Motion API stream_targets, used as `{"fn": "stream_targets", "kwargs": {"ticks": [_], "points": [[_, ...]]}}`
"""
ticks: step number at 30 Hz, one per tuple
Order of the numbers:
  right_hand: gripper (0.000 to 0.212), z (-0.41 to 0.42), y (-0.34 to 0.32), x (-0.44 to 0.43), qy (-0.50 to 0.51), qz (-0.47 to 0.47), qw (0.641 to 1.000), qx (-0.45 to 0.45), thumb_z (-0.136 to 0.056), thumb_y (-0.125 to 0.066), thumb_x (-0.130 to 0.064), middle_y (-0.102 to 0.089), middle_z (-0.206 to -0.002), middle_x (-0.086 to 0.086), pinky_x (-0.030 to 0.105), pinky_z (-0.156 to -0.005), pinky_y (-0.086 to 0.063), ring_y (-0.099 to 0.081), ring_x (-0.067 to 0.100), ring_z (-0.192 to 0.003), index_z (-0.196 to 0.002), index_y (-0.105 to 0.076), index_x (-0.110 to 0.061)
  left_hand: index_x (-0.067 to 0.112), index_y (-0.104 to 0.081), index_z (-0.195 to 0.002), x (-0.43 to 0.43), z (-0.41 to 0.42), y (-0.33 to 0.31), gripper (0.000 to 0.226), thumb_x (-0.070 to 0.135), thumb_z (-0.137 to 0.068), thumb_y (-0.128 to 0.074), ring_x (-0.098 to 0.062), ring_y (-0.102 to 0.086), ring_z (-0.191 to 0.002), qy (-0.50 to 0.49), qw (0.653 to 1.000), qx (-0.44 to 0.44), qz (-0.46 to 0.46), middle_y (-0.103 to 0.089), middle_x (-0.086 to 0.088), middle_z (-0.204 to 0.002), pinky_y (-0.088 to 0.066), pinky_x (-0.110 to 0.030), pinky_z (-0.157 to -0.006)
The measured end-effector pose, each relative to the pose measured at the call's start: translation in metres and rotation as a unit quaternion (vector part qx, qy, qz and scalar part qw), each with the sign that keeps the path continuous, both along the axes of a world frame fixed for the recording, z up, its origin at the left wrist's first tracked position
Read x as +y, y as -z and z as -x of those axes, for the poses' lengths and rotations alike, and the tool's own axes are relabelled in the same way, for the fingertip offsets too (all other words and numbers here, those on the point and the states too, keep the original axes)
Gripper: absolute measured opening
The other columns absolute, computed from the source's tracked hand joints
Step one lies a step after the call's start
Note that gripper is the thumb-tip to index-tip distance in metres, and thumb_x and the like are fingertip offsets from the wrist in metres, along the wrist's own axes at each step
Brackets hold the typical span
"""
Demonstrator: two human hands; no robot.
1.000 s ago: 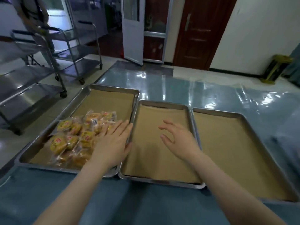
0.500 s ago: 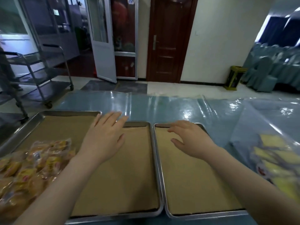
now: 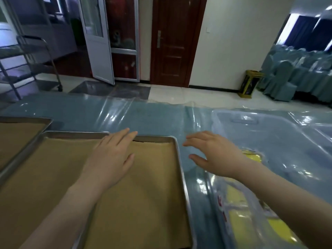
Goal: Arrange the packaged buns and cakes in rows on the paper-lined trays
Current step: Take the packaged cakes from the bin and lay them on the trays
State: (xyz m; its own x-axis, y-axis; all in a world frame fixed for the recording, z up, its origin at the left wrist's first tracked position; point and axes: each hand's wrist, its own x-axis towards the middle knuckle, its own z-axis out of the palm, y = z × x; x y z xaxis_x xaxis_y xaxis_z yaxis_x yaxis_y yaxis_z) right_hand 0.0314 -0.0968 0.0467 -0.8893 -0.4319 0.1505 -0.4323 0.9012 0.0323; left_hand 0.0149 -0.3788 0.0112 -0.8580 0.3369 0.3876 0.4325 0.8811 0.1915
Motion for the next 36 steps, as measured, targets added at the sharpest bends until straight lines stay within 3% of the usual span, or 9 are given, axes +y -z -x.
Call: {"fn": "stream_targets", "kwargs": {"ticks": [8, 12, 16, 19, 24, 30, 33, 36], "points": [[0.029, -0.039, 0.016, 0.118, 0.104, 0.079, 0.991, -0.020, -0.090, -0.061, -0.032, -0.060, -0.124, -0.007, 0.037, -0.095, -0.045, -0.053, 0.020, -0.117, -0.118, -0.062, -0.027, 0.025, -0.042, -0.139, 0.070, -0.031, 0.001, 0.054, 0.032, -0.087, -0.057, -0.018, -0.043, -0.128, 0.028, 0.999, -0.020, -0.038, -0.044, 0.004, -0.142, -0.037, -0.040, -0.104], [0.027, -0.062, 0.032, 0.158, 0.150, 0.070, 0.986, -0.027, -0.087, -0.066, -0.028, -0.062, -0.119, -0.006, 0.028, -0.085, -0.044, -0.058, 0.019, -0.109, -0.115, -0.065, -0.026, 0.025, -0.043, -0.138, 0.097, -0.040, 0.005, 0.052, 0.032, -0.088, -0.055, -0.016, -0.041, -0.128, 0.064, 0.994, -0.045, -0.076, -0.044, 0.004, -0.142, -0.035, -0.037, -0.105], [0.038, -0.069, 0.040, 0.206, 0.173, 0.005, 0.975, -0.141, -0.088, -0.063, -0.036, -0.054, -0.126, -0.010, 0.028, -0.091, -0.043, -0.053, 0.014, -0.114, -0.125, -0.055, -0.035, 0.024, -0.045, -0.137, 0.141, -0.048, 0.000, 0.049, 0.027, -0.089, -0.056, -0.010, -0.035, -0.129, 0.072, 0.986, -0.046, -0.140, -0.043, 0.006, -0.141, -0.017, -0.017, -0.104], [0.042, -0.058, 0.050, 0.239, 0.193, -0.063, 0.948, -0.245, -0.092, -0.057, -0.039, -0.052, -0.134, -0.010, 0.028, -0.097, -0.039, -0.051, 0.013, -0.120, -0.133, -0.049, -0.034, 0.025, -0.040, -0.139, 0.181, -0.054, -0.002, 0.050, 0.031, -0.091, -0.053, -0.010, -0.031, -0.131, 0.108, 0.987, -0.045, -0.113, -0.039, 0.006, -0.145, -0.011, -0.012, -0.102], [0.042, -0.023, 0.067, 0.273, 0.165, -0.096, 0.938, -0.290, -0.093, -0.053, -0.041, -0.056, -0.128, -0.005, 0.027, -0.090, -0.042, -0.054, 0.015, -0.111, -0.133, -0.048, -0.031, 0.027, -0.026, -0.145, 0.260, -0.044, -0.002, 0.050, 0.038, -0.098, -0.037, -0.011, -0.019, -0.138, 0.135, 0.984, -0.090, -0.069, -0.024, 0.006, -0.153, -0.001, -0.022, -0.110], [0.043, 0.053, 0.090, 0.285, 0.128, -0.134, 0.950, -0.252, -0.091, -0.054, -0.043, -0.055, -0.129, 0.001, 0.033, -0.090, -0.046, -0.053, 0.024, -0.115, -0.131, -0.050, -0.029, 0.024, 0.011, -0.148, 0.314, -0.027, 0.019, 0.074, 0.046, -0.097, -0.038, -0.021, 0.009, -0.144, 0.068, 0.983, -0.145, 0.089, 0.013, -0.008, -0.157, 0.007, -0.033, -0.113], [0.049, 0.089, 0.107, 0.288, 0.170, -0.119, 0.955, -0.212, -0.089, -0.056, -0.044, -0.050, -0.131, 0.007, 0.038, -0.092, -0.046, -0.050, 0.030, -0.118, -0.132, -0.048, -0.022, 0.024, 0.011, -0.148, 0.313, -0.024, 0.025, 0.072, 0.041, -0.097, -0.038, -0.020, 0.014, -0.143, 0.048, 0.983, -0.135, 0.113, 0.017, -0.007, -0.156, 0.010, -0.031, -0.112], [0.067, 0.103, 0.129, 0.292, 0.252, -0.064, 0.942, -0.214, -0.082, -0.057, -0.060, -0.053, -0.129, 0.010, 0.038, -0.086, -0.046, -0.051, 0.032, -0.115, -0.131, -0.046, -0.015, 0.023, 0.009, -0.149, 0.312, -0.025, 0.027, 0.070, 0.036, -0.097, -0.037, -0.020, 0.014, -0.143, 0.035, 0.984, -0.116, 0.131, 0.015, -0.007, -0.157, 0.012, -0.030, -0.110]]}}
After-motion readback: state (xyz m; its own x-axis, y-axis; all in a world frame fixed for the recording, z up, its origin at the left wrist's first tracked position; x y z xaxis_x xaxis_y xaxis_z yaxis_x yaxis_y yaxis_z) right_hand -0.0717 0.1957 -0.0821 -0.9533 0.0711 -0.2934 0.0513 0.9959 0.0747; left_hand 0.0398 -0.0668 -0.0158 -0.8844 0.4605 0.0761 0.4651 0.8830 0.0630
